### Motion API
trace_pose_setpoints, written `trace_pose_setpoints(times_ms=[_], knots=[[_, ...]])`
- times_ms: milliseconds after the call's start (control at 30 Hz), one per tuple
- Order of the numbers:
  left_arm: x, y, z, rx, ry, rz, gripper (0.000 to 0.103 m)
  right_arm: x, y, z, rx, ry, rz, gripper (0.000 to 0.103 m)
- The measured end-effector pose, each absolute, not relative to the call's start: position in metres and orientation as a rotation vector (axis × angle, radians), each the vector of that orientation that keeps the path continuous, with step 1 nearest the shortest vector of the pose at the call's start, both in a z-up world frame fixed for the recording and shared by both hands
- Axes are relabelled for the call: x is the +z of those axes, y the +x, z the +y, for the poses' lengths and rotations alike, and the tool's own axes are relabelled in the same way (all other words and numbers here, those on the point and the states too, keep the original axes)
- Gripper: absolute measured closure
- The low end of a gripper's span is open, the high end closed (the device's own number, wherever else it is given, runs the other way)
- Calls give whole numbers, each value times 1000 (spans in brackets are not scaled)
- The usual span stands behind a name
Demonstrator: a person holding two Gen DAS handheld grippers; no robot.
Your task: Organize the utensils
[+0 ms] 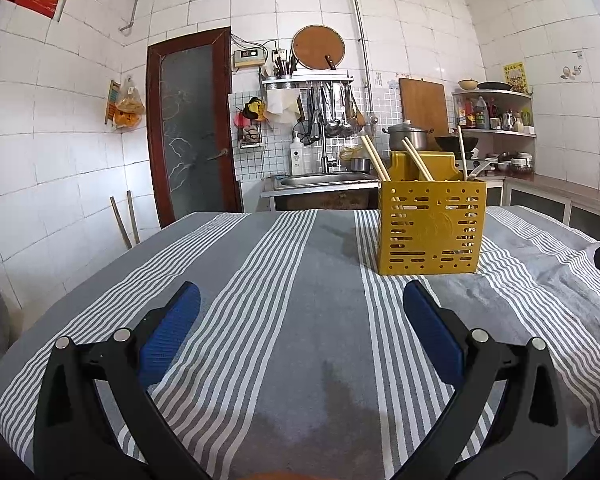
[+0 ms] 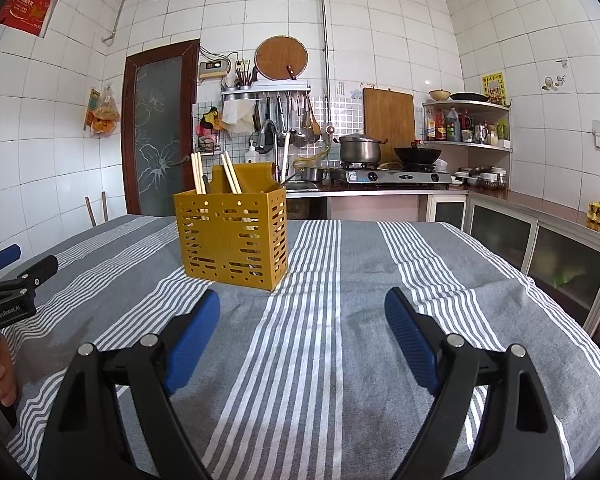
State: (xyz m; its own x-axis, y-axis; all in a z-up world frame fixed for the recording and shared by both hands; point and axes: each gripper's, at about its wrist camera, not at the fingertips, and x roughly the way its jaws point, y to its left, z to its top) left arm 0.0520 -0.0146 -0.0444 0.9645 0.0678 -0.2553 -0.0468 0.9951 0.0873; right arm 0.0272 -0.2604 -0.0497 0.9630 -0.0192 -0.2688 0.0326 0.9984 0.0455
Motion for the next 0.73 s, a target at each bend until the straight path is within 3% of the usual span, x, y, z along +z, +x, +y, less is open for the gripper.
trace_pose_setpoints(times_ms=[133, 733], knots=[[-44, 53, -14, 56, 77, 263, 5, -50, 27, -259, -25, 49, 279, 13], [-45, 53, -14, 54, 65, 254, 5, -49, 25, -259, -25, 41, 278, 12]])
